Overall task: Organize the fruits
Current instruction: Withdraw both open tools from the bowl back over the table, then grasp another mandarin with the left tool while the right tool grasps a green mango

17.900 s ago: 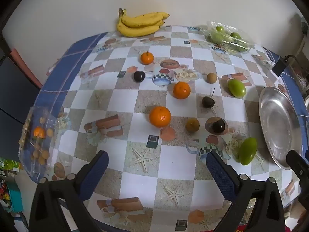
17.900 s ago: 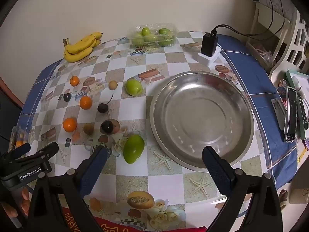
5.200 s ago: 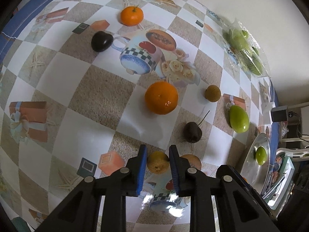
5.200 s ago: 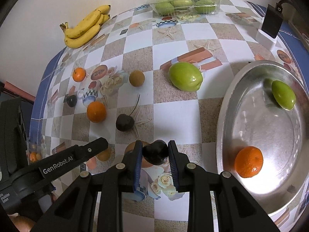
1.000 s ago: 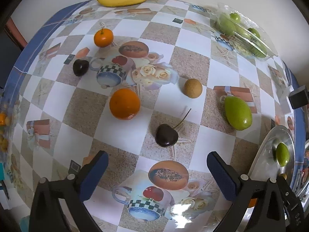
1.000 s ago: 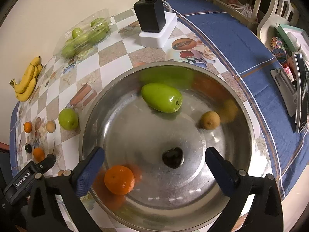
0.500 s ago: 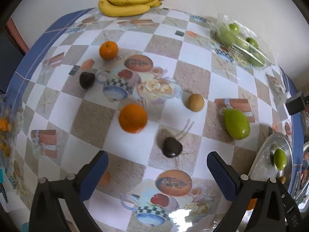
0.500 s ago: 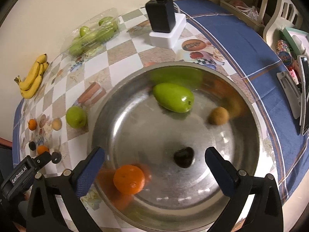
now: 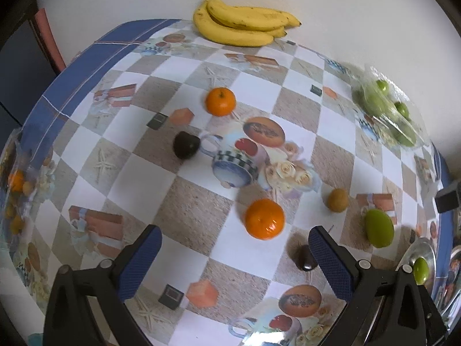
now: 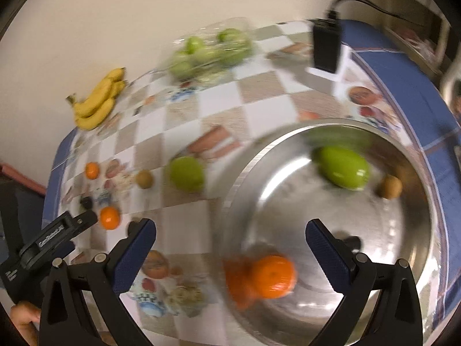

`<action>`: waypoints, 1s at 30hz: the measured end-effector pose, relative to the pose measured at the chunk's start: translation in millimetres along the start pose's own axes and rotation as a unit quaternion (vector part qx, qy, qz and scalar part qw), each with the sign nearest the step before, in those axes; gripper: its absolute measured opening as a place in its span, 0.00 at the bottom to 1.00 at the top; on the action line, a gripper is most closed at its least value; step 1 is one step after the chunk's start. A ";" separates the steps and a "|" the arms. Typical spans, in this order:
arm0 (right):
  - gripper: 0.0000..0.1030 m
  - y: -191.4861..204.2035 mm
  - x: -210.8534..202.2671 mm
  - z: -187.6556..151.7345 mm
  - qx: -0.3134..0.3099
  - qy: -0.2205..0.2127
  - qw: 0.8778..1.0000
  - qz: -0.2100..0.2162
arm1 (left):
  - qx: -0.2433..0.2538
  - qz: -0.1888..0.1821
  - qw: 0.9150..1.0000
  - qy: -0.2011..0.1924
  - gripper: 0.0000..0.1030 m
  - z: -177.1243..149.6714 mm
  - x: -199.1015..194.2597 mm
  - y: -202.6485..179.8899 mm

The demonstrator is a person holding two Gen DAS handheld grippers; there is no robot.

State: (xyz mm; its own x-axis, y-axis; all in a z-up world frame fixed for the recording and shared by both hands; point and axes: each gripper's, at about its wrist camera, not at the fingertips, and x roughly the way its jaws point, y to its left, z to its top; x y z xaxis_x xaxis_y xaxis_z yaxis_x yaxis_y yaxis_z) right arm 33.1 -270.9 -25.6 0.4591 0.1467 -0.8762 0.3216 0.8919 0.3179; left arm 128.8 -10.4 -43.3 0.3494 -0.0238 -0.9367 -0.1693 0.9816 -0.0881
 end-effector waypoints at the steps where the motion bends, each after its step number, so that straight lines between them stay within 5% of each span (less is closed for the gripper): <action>1: 1.00 6.6 1.7 0.5 -0.006 0.002 1.000 0.006 | -0.001 0.001 1.000 -0.002 1.00 1.2 -0.3 2.3; 10: 1.00 42.2 7.2 8.2 -0.057 -0.007 0.998 0.013 | -0.006 -0.006 0.999 -0.032 1.00 12.7 -2.2 14.5; 30: 1.00 52.4 43.3 35.0 -0.071 0.014 0.997 -0.011 | 0.023 -0.039 0.999 -0.011 1.00 24.8 12.4 -2.3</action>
State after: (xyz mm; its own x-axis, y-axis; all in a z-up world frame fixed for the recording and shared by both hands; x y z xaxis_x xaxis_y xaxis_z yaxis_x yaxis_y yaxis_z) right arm 98.8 -232.7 -34.2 0.4289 0.1365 -0.8930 0.2109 0.9461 0.2459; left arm 156.4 -8.3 -46.3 0.3795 -0.0966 -0.9202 -0.0977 0.9848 -0.1437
